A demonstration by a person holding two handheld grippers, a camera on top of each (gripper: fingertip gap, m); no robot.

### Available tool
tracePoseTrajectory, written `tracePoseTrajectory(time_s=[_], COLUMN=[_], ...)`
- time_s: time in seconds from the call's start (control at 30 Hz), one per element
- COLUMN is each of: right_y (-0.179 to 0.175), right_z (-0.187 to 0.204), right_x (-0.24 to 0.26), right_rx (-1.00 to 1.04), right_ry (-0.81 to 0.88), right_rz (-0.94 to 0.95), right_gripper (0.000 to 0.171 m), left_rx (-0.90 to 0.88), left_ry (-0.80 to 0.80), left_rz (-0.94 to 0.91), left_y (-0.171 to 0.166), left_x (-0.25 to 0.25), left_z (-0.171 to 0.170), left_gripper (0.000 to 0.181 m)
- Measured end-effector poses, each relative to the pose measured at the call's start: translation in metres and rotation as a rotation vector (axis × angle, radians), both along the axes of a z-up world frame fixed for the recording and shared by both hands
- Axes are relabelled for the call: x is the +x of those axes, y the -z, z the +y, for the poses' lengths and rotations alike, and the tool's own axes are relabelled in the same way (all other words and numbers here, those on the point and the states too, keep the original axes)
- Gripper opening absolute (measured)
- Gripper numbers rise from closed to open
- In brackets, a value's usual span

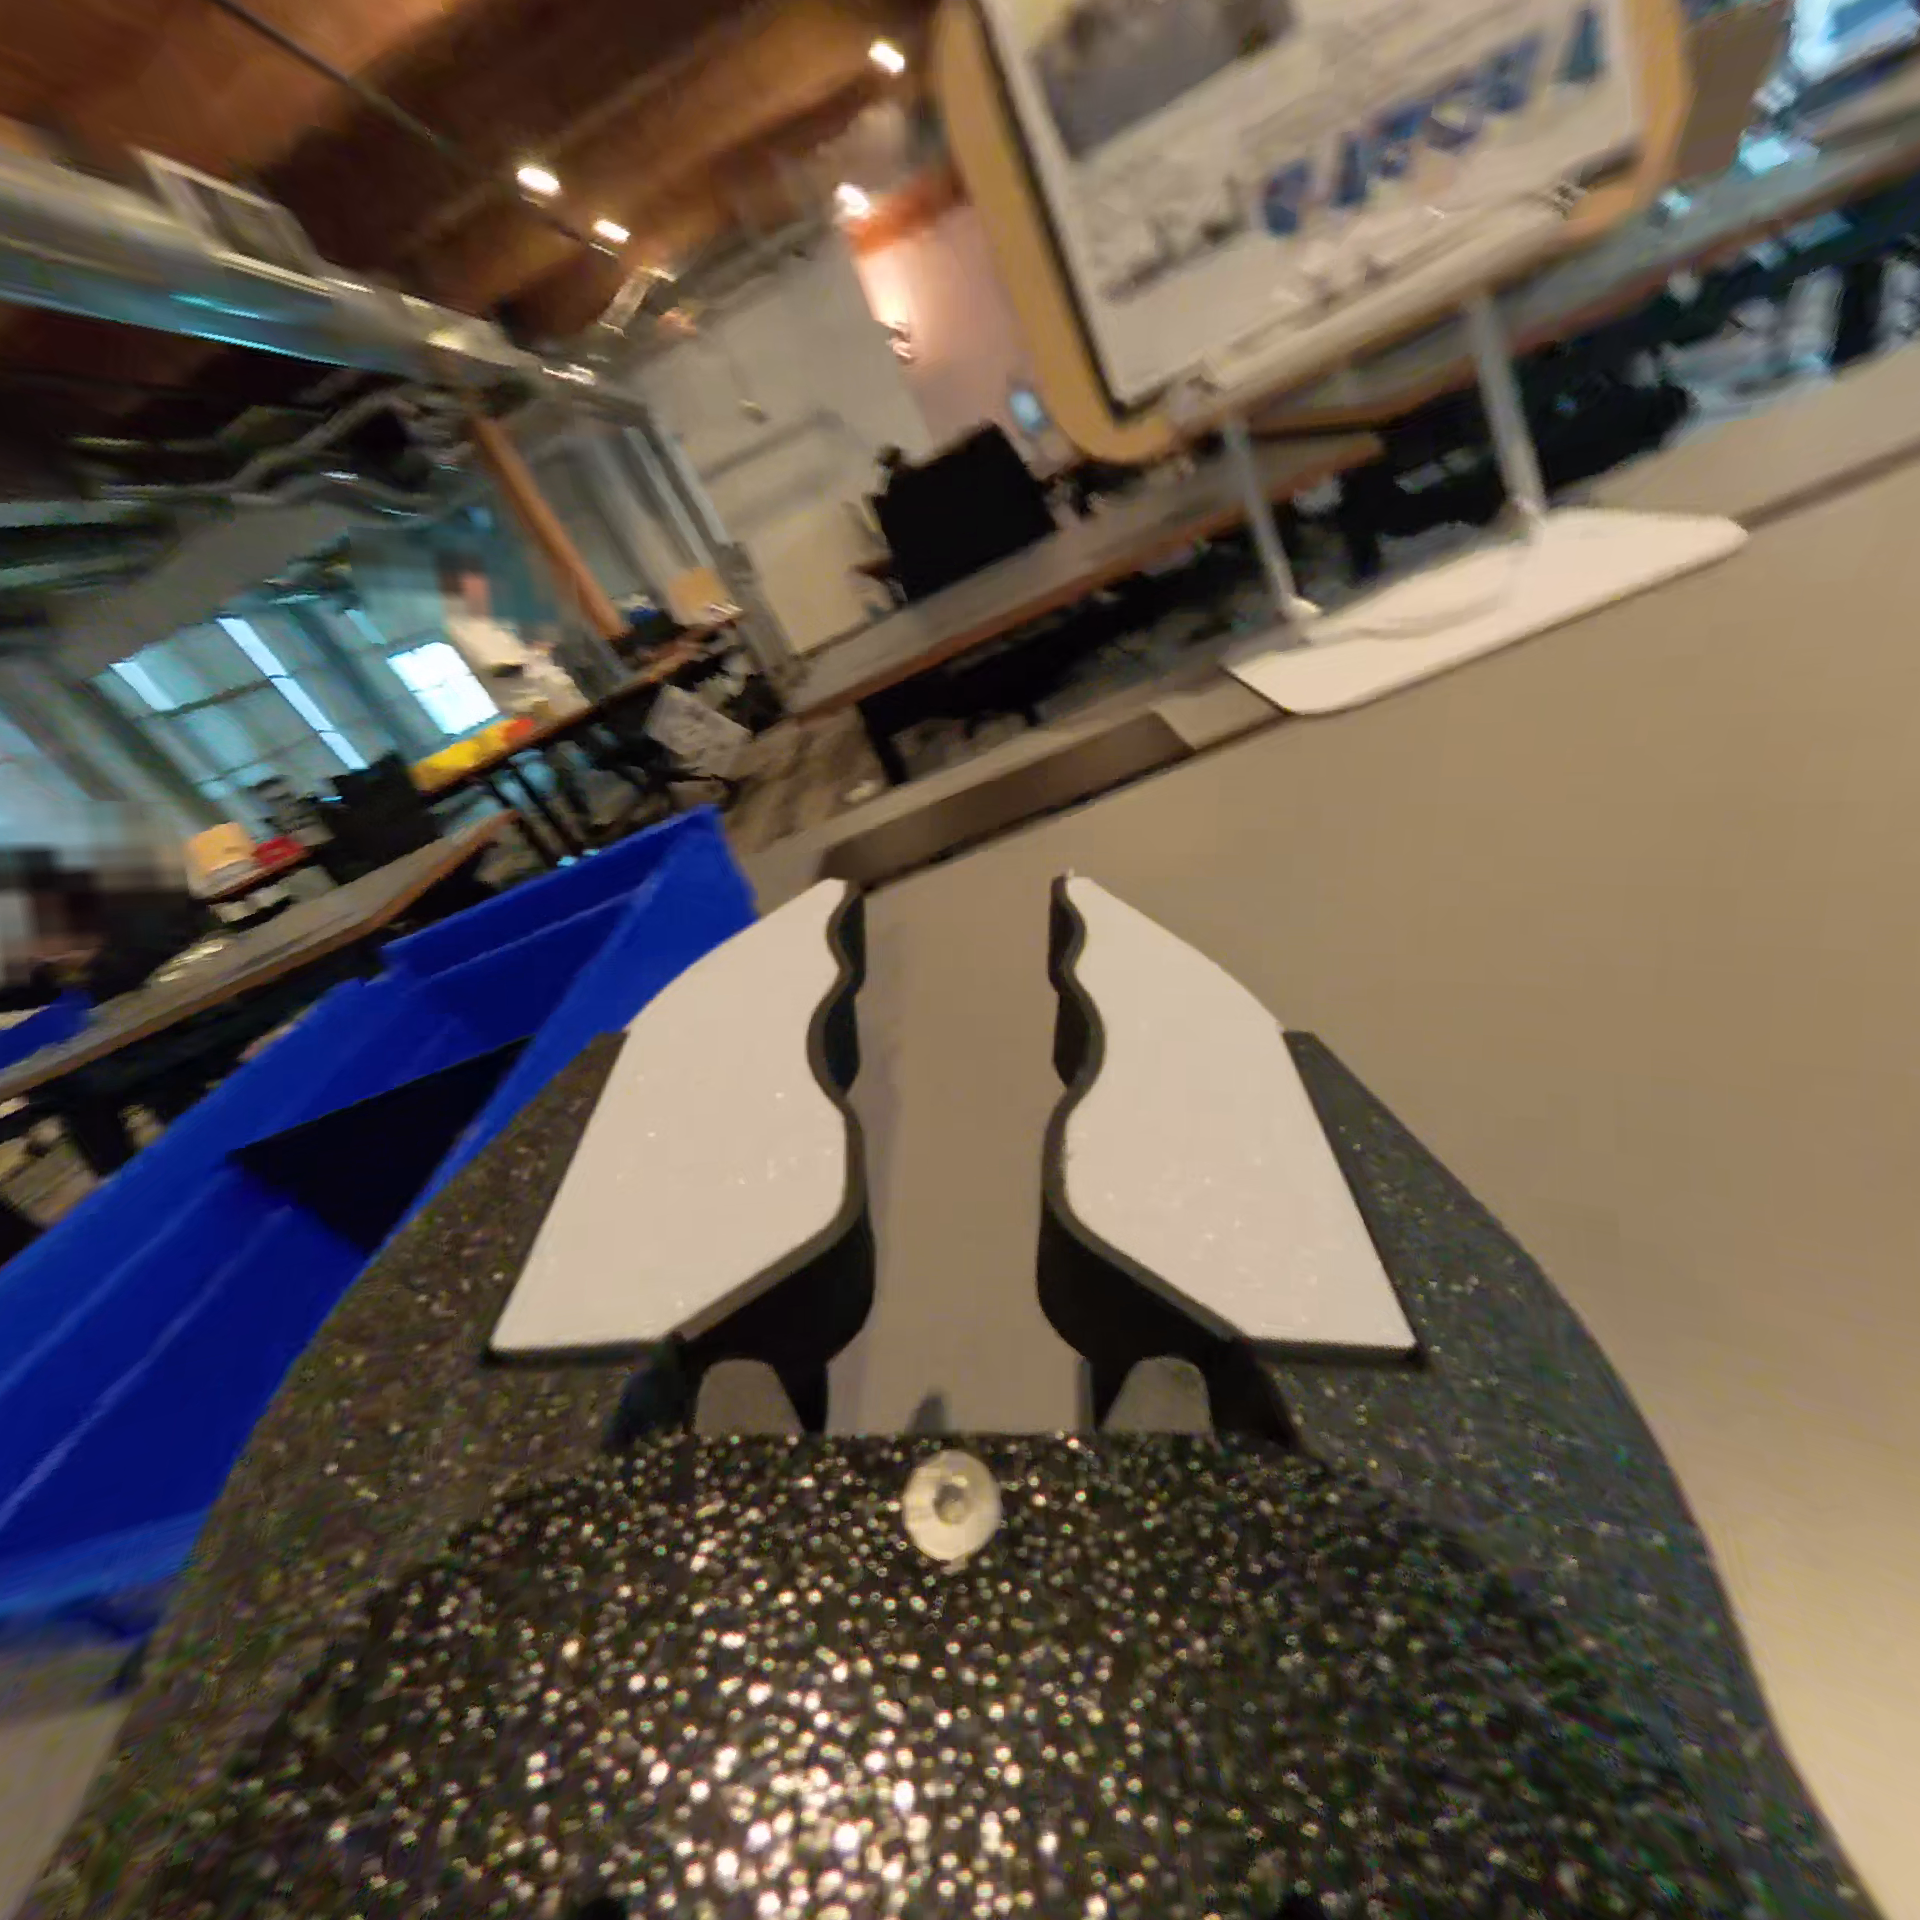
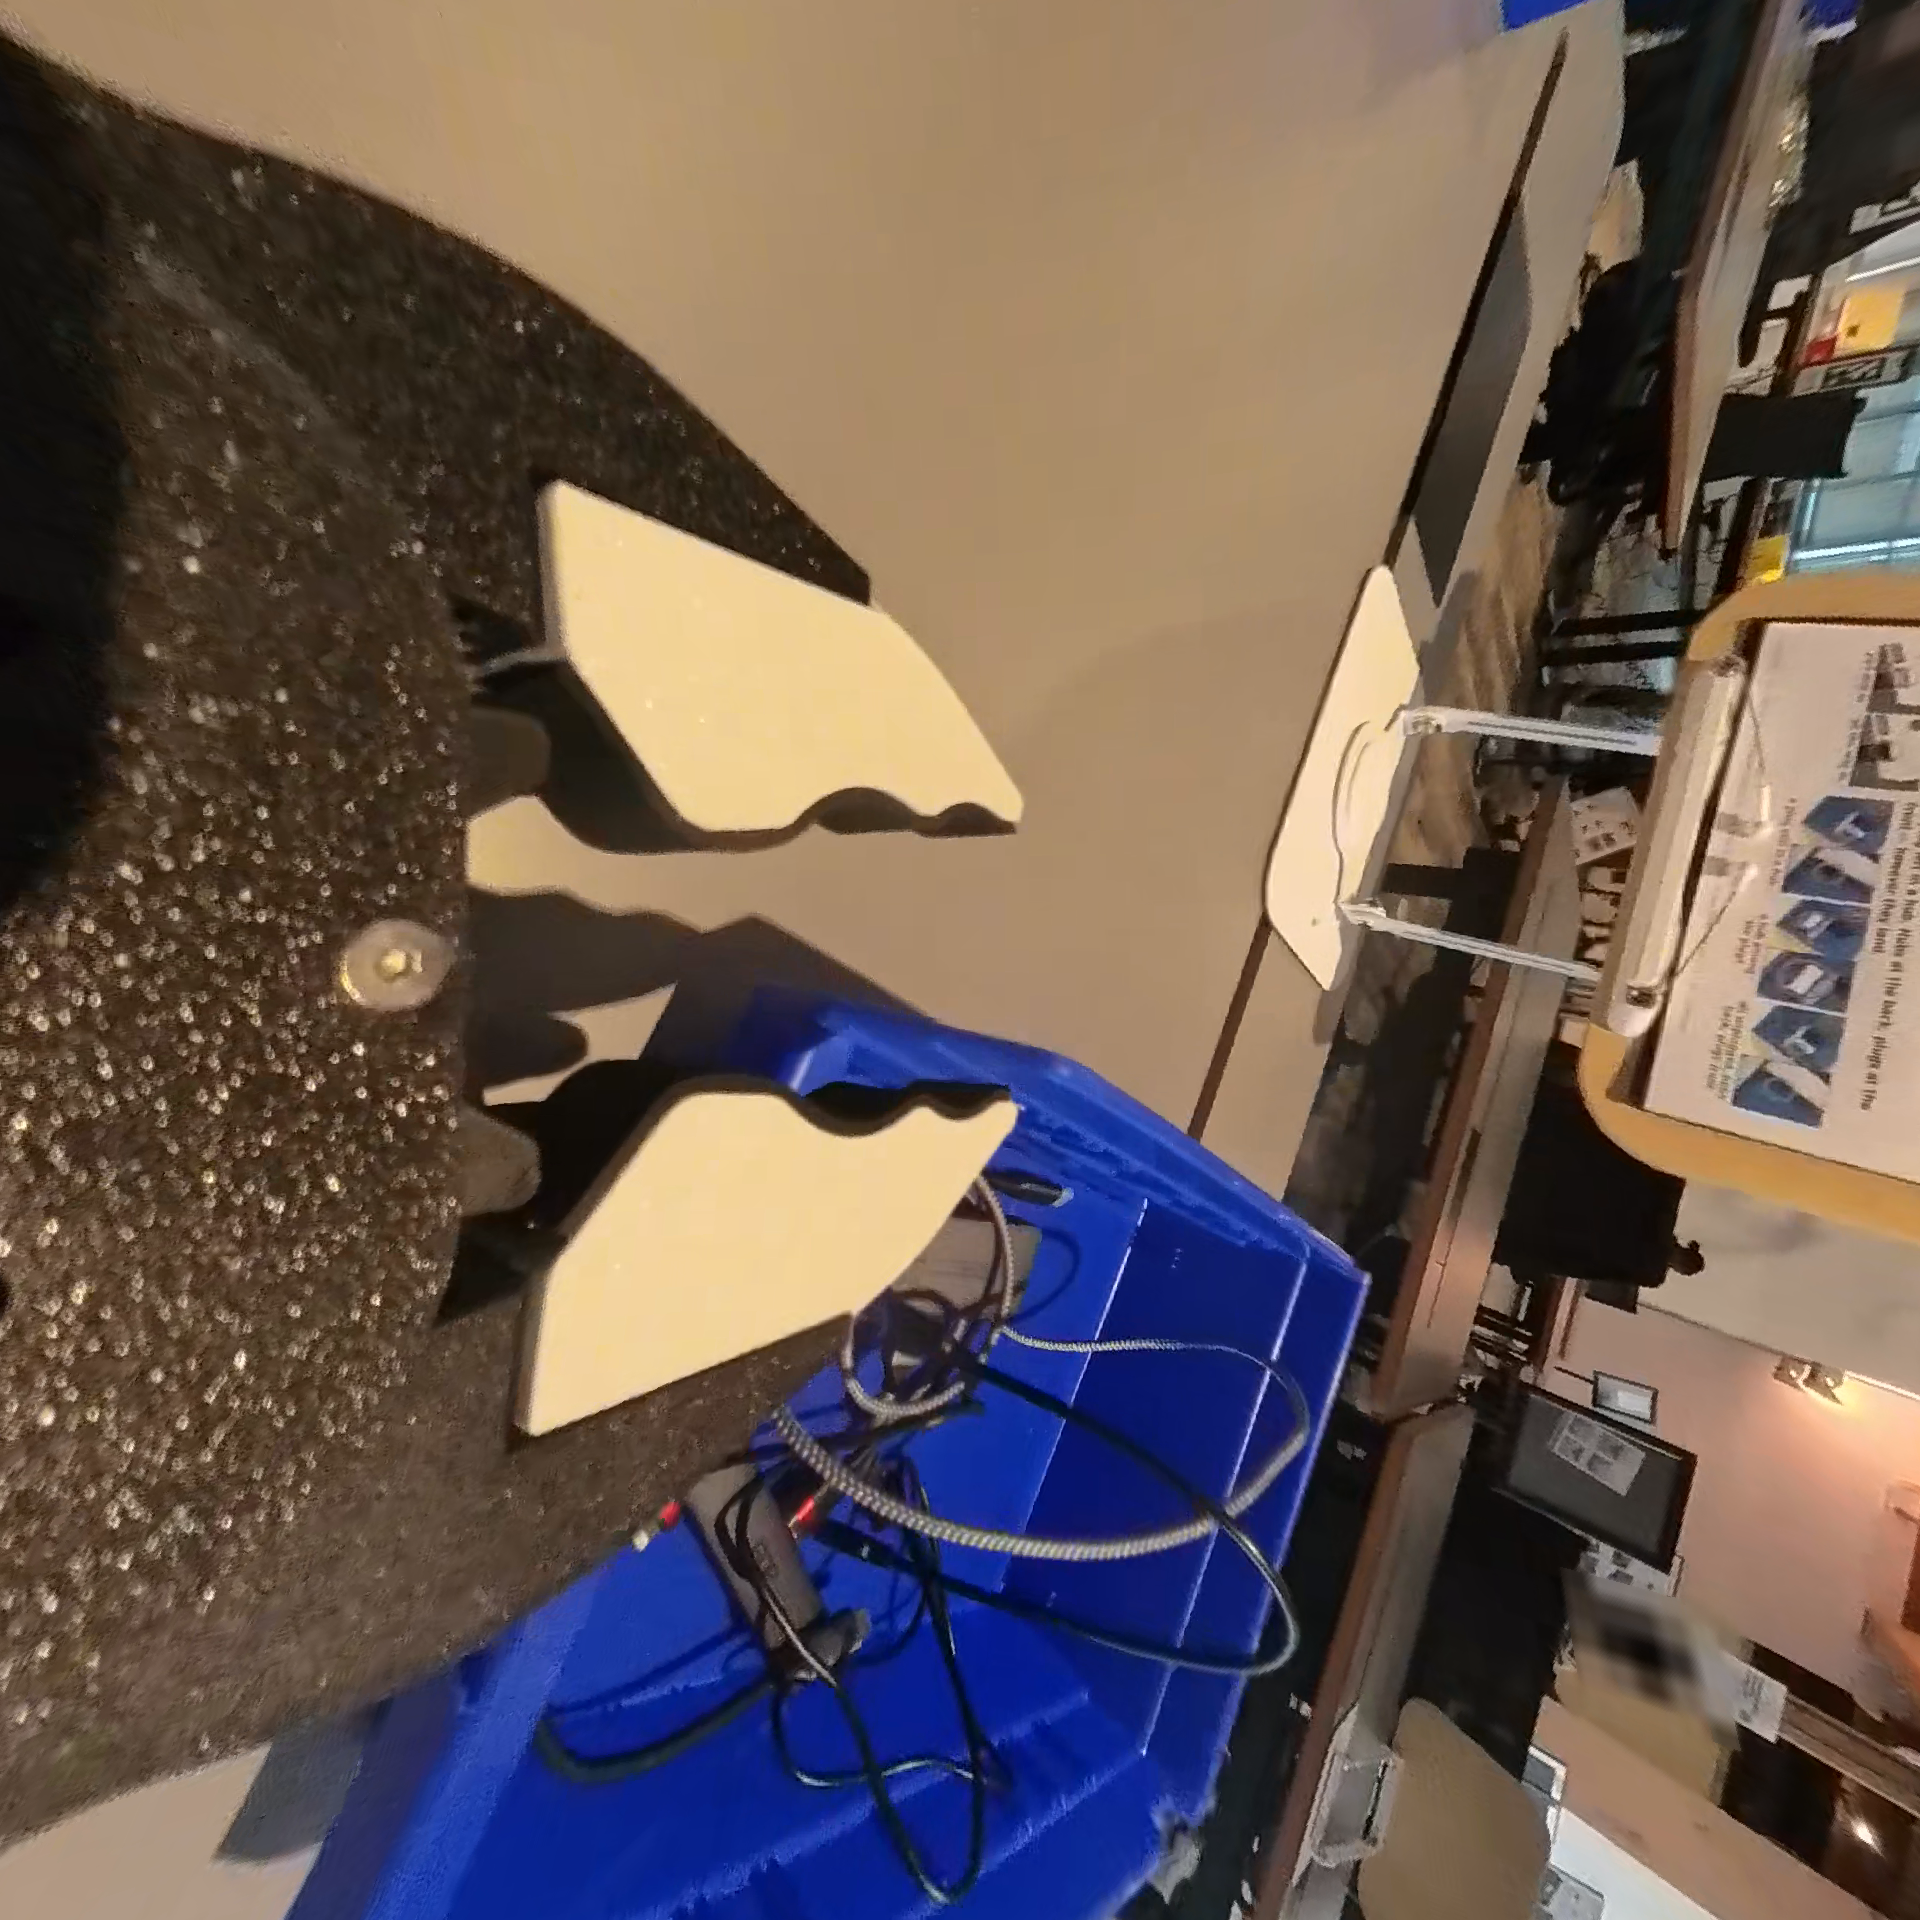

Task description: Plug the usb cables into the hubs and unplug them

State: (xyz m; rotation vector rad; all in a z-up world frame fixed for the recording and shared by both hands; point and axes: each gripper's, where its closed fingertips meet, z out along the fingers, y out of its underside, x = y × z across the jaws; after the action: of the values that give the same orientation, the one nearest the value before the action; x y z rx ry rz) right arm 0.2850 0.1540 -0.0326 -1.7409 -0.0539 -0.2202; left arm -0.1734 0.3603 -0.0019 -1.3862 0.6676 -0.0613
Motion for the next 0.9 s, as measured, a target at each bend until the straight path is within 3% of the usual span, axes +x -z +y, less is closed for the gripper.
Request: tracePoseTrajectory(time_s=[0.23,0.33,0.6,0.7,0.9], right_y=[0.005,0.001,0.001,0.001,0.002], right_z=[0.004,0.002,0.001,0.001,0.002], right_x=[-0.011,-0.010,-0.004,-0.007,-0.013], right_rx=[0.014,0.044,0.043,0.041,0.032], right_ry=[-0.041,-0.030,-0.012,-0.021,-0.039], right_rz=[-0.065,-0.073,-0.060,-0.072,-0.100], right_gripper=[0.044,0.043,0.042,0.042,0.042], left_rx=[0.186,0.187,-0.143,-0.194,-0.303], left_ry=[-0.210,-0.267,-0.392,-0.394,-0.377], left_rz=[-0.145,-0.189,-0.041,0.026,0.024], left_y=[-0.046,-0.049,0.019,0.031,0.047], left_x=[-0.088,-0.115,-0.148,-0.149,-0.150], left_z=[0.002,0.003,0.040,0.047,0.058], left_gripper=[0.057,0.055,0.049,0.036,0.027])
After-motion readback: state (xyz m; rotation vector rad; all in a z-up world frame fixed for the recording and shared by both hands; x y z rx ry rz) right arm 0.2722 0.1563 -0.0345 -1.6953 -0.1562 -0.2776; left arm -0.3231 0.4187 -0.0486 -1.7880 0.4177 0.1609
